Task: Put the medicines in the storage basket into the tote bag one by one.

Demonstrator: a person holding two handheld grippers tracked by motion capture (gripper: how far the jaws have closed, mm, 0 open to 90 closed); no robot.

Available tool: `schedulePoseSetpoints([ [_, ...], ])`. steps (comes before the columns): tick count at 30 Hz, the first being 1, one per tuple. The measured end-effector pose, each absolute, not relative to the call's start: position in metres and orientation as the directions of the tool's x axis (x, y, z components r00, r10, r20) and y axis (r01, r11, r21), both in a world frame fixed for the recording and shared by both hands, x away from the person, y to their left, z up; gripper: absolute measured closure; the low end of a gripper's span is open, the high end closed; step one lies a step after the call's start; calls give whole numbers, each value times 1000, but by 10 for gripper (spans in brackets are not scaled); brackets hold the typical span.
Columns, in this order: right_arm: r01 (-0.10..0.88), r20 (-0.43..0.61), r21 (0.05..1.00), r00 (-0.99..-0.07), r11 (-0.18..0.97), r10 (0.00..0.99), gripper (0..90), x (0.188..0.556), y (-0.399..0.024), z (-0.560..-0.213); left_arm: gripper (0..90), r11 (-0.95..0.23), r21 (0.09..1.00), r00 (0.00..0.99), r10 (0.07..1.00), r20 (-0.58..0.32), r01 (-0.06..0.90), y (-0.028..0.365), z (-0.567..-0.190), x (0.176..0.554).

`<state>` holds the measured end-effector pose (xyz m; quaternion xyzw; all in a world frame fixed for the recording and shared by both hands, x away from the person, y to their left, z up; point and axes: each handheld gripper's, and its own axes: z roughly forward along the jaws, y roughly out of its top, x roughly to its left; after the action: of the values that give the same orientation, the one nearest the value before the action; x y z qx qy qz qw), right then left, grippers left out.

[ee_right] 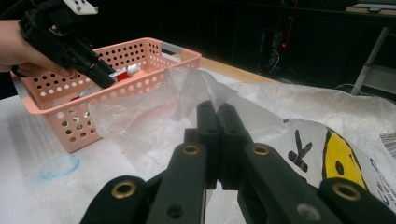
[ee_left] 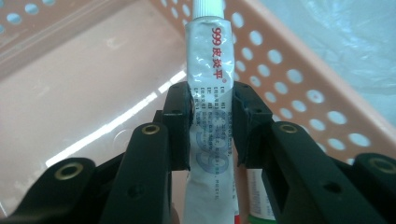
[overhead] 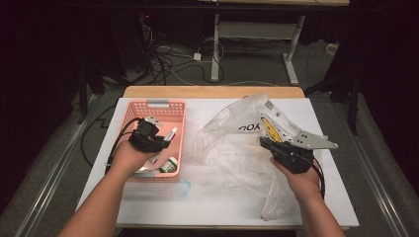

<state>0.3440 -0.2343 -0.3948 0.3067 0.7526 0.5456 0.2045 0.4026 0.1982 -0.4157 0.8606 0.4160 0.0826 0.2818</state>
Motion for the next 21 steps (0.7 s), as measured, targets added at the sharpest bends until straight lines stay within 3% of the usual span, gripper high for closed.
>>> schedulePoseSetpoints([
  [9, 232, 21, 947, -731, 220, 682, 900, 343, -236, -394, 683, -418, 675, 639, 762, -103, 607, 201, -406, 383],
  [21, 213, 6, 952, -735, 222, 678, 900, 338, -236, -389, 683, -380, 772, 644, 764, -48, 509, 209, -399, 358],
])
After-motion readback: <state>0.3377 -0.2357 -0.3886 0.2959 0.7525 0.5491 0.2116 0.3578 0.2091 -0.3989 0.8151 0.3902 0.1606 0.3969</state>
